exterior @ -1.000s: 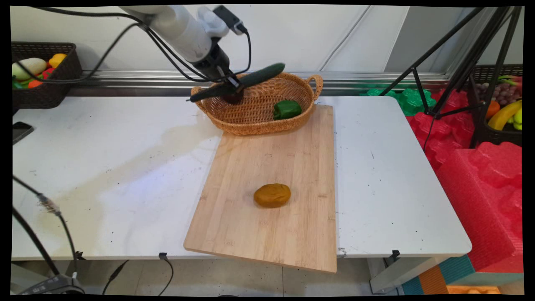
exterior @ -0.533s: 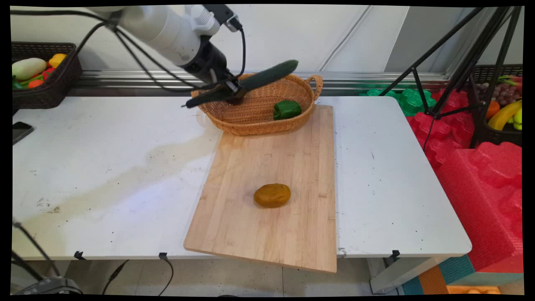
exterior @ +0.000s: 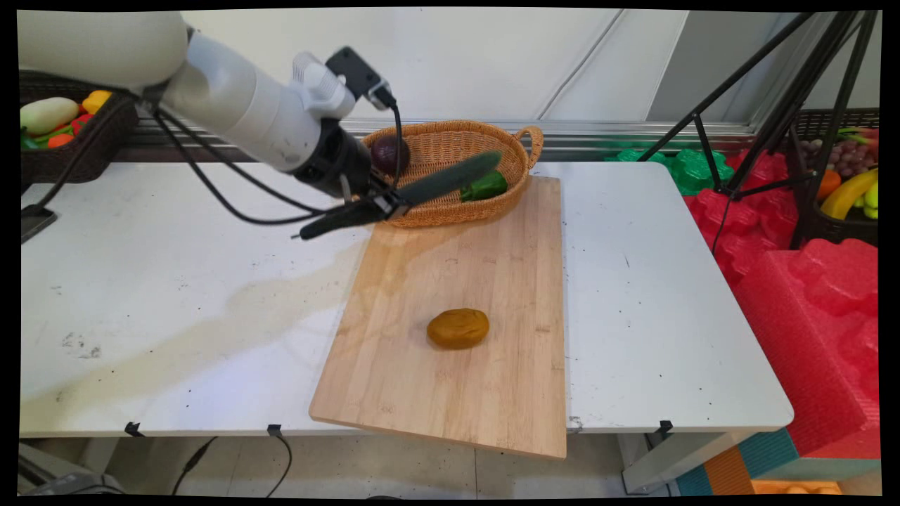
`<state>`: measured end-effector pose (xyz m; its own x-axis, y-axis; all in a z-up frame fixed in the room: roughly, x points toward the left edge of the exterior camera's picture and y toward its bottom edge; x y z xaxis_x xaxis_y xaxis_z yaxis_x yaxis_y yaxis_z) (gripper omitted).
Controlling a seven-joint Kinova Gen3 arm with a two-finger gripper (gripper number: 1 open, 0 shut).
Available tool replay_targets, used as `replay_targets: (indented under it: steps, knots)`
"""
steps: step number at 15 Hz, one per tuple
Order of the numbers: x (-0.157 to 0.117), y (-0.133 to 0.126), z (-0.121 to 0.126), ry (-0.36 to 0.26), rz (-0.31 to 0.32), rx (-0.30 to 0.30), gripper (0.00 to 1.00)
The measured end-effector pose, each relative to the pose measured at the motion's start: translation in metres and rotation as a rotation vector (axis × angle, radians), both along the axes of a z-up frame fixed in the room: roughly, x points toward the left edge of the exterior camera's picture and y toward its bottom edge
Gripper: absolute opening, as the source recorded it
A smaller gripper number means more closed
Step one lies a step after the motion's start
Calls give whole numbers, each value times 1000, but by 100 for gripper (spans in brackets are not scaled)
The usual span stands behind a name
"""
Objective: Place the picked object on the cutting board
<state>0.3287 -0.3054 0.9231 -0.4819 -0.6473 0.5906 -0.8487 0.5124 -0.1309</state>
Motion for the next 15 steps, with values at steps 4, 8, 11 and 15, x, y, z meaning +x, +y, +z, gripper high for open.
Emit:
replay_targets:
  steps: [4,8,11,15]
  knots:
    - [-11,6,-22,4,-7,15,0]
    - [-23,0,-48,0,-33,32,0]
    - [-29,-5,-66,1,-45,47,0]
    - [-35,-11,-86,3,-56,66,0]
